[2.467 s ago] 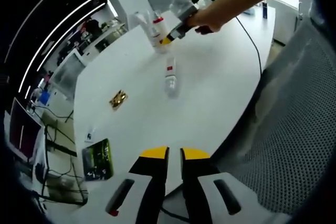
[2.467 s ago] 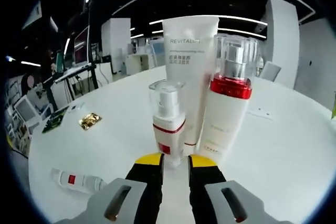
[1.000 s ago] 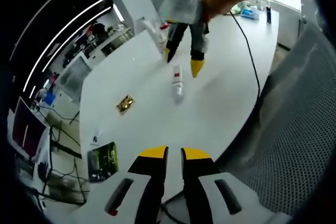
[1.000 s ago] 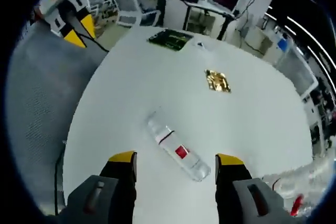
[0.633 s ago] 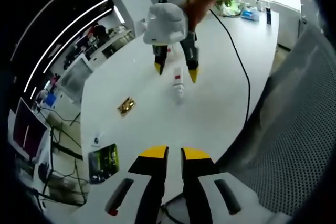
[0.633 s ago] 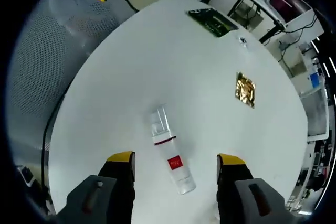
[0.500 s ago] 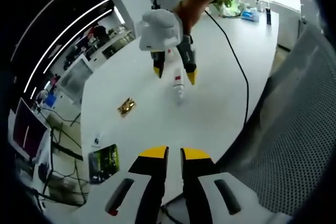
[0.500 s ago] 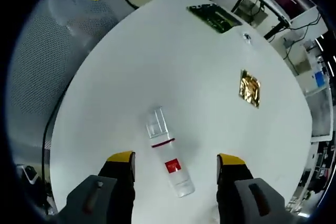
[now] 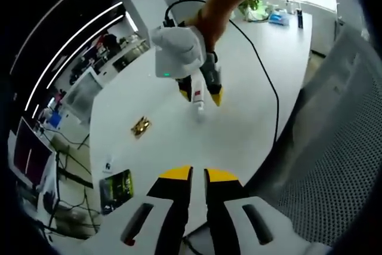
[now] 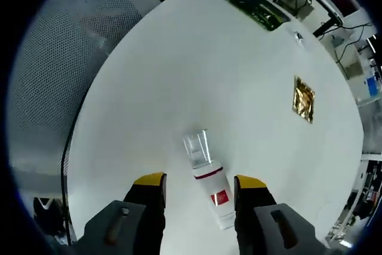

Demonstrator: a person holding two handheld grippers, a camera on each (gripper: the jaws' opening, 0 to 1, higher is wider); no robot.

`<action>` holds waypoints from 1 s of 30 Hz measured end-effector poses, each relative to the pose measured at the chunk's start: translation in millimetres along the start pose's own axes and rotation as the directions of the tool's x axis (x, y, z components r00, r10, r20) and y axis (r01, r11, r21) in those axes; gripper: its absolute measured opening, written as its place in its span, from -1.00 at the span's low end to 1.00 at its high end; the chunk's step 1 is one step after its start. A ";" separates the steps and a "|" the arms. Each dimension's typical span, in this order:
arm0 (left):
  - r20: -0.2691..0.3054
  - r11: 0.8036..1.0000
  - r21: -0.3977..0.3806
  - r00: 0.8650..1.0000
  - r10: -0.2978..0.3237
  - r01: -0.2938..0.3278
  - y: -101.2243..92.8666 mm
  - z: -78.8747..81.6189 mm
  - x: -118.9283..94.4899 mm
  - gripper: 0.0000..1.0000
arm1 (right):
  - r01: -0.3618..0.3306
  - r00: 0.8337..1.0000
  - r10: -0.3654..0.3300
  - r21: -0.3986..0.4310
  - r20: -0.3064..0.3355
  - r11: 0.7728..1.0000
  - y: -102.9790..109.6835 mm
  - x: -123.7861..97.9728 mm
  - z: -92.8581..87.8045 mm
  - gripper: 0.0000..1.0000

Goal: Arrange the skincare products in the storage area until every visible bottle or jar stands upright without overlapping.

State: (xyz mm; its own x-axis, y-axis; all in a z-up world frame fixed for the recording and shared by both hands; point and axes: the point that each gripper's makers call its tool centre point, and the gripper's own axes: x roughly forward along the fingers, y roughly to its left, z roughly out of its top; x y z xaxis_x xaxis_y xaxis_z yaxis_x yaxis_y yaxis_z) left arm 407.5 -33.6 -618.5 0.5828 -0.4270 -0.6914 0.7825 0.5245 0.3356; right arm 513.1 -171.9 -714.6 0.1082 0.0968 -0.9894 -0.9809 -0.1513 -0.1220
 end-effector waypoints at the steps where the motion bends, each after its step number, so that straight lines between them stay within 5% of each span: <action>1: 0.005 1.000 0.003 1.000 -0.005 0.005 -1.0 1.2 0.2 -0.74 | -0.006 1.000 0.006 0.010 0.009 1.000 1.2 -2.1 2.6 -0.18; 5: 0.026 1.000 0.019 1.000 -0.012 0.011 -3.8 4.3 -0.9 -0.77 | -0.004 0.999 0.004 0.005 0.034 1.000 -2.8 -5.9 5.9 -0.16; 8: 0.015 0.999 0.032 1.000 -0.014 0.014 -3.9 2.5 0.5 -0.80 | -0.030 0.994 0.011 0.178 0.105 0.984 -11.4 -11.1 6.3 -0.16; 10: 0.039 0.999 0.033 0.999 -0.018 0.017 -4.7 7.0 -0.9 -0.78 | -0.030 0.994 0.007 0.215 0.109 0.976 -14.7 -16.1 2.3 -0.15; 16: 0.082 0.999 0.035 0.997 0.008 -0.011 -0.2 13.6 -5.4 -0.80 | -0.013 0.999 0.008 0.136 0.037 0.991 -15.2 -21.6 -15.7 -0.16; 23: 0.093 0.999 0.042 0.996 -0.006 0.002 -2.3 16.7 -4.6 -0.78 | -0.054 0.997 0.052 -0.041 -0.058 0.998 -6.7 -3.1 -14.4 -0.20; 30: 0.096 0.999 0.039 0.995 -0.008 0.004 -1.8 17.7 -4.6 -0.77 | -0.092 0.993 0.085 -0.090 -0.080 0.992 -1.7 16.6 -3.7 -0.27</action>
State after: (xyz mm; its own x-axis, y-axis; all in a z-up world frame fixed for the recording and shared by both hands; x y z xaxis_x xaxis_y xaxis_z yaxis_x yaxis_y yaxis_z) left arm 407.3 -45.6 -604.6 0.5951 -0.4995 -0.6296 0.7927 0.4936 0.3577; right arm 517.1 -173.7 -731.2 0.0369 0.0051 -0.9993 -0.9682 -0.2473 -0.0370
